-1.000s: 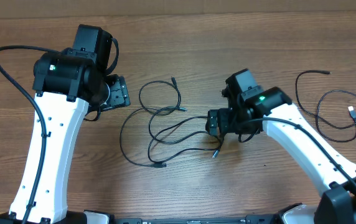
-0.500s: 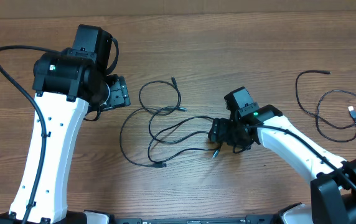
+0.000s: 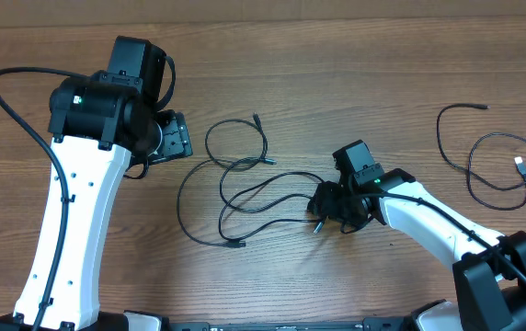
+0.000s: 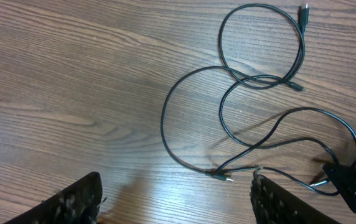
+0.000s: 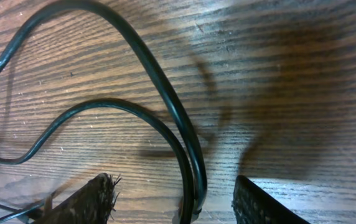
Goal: Untangle cables
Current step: 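Pull the grasped cable strand rightward with the right gripper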
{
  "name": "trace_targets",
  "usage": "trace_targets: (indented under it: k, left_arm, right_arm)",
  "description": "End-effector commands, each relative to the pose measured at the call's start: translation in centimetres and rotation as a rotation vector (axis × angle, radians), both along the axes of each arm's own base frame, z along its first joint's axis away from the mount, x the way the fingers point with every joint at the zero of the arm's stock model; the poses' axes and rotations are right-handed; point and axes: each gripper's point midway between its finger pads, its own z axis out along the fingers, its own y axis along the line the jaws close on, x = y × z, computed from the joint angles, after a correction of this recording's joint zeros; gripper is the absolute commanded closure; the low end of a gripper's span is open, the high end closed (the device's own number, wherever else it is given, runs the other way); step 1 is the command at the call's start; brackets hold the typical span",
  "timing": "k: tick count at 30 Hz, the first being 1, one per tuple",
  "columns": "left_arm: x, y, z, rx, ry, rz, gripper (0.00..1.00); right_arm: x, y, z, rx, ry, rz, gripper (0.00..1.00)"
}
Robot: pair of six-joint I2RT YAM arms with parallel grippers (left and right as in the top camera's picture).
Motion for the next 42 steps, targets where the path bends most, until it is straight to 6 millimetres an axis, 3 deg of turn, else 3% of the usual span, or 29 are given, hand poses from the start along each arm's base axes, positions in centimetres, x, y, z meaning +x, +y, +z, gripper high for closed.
trace_targets:
  k: [1,6,11,18,32,38,42]
  left_arm:
    - [0.02,0.06,0.80,-0.006,-0.027,0.008,0.24]
    - [0.04,0.07,0.81,-0.006,-0.028,0.008,0.24]
    - [0.04,0.07,0.81,-0.006,-0.028,0.008,0.24]
    - [-0.01,0.07,0.79,-0.005,-0.026,0.008,0.24]
    - [-0.09,0.09,0.77,-0.005,-0.023,0.007,0.24]
    - [-0.07,0.08,0.77,-0.005,-0.024,0.008,0.24]
    - [-0.07,0.09,0.77,-0.005,-0.024,0.008,0.24]
  right_arm:
    - [-0.29,0.04,-0.55,0.006,0.004,-0.001,0.41]
    - [-0.29,0.16,-0.75,0.016,-0.004,0.001,0.58]
    - [-0.32,0.17,-0.76,0.017,-0.002,0.001,0.61]
    - [-0.21,0.22,-0.74,0.019,-0.006,-0.002,0.78]
    - [0.04,-0.37,-1.05,-0.005,0.001,-0.079,0.87]
    - [0.03,-0.37,-1.05,-0.005,0.001,-0.079,0.96]
    - [0.03,-0.36,-1.05,-0.005,0.001,-0.079,0.96]
